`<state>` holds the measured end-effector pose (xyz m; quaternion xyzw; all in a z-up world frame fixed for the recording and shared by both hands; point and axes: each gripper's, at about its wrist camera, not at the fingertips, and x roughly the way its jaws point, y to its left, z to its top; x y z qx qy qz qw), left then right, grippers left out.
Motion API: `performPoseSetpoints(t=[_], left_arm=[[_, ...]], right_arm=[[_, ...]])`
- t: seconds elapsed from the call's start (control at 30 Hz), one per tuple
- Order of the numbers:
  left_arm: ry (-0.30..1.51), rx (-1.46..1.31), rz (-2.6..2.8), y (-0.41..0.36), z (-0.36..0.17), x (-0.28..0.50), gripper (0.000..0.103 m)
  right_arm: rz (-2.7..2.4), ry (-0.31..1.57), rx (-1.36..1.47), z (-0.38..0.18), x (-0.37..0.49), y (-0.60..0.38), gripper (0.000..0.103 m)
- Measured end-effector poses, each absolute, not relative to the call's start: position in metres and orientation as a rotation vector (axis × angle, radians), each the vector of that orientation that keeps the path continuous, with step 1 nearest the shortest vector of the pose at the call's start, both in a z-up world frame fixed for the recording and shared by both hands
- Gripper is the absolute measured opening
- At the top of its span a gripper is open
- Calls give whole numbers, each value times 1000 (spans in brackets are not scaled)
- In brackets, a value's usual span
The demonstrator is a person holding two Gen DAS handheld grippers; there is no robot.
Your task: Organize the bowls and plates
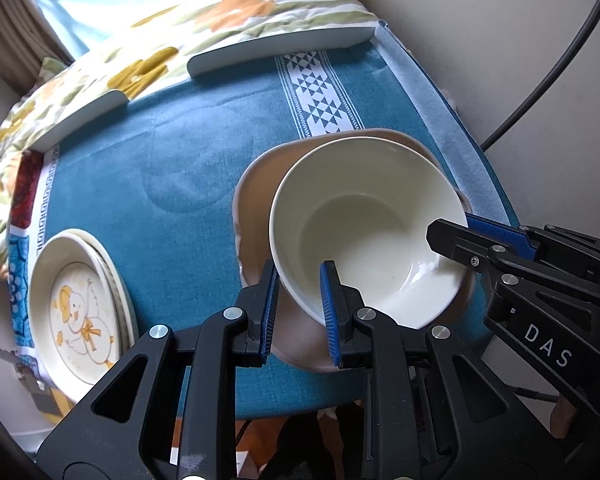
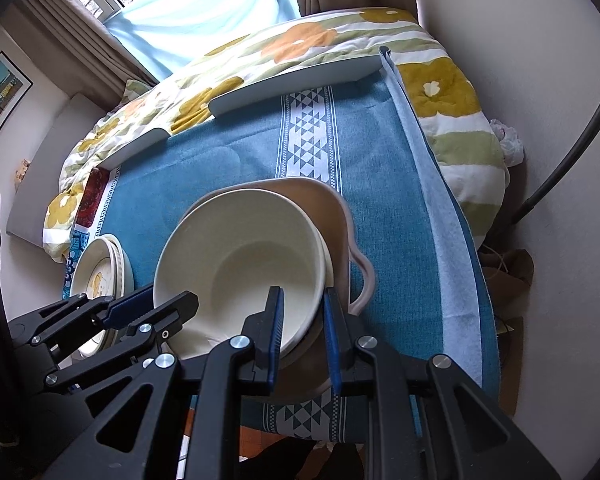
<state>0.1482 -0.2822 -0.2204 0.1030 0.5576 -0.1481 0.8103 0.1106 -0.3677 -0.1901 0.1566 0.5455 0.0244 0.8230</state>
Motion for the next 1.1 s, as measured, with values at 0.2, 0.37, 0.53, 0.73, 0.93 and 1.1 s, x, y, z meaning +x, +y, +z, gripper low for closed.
performPoseSetpoints(t=[0.2, 0.37, 0.53, 0.73, 0.93, 1.1], left_arm=[[1116, 176, -354, -268, -184, 144, 18], [1051, 153, -425, -255, -145, 141, 19], [1081, 113, -447, -238, -142, 142, 39], [1087, 136, -403, -219, -155, 137, 98], [1186, 304, -428, -216, -176, 136, 98], [1270, 382, -458, -228, -199, 148, 98]], right_arm=[[67, 1108, 340, -169, 105, -374, 18], [100, 1033, 278, -134, 96, -375, 50], [84, 964, 248, -114, 85, -384, 83], [47, 946, 163, -116, 73, -389, 83], [57, 1164, 23, -137, 77, -391, 83], [100, 1297, 37, -164, 89, -393, 83]])
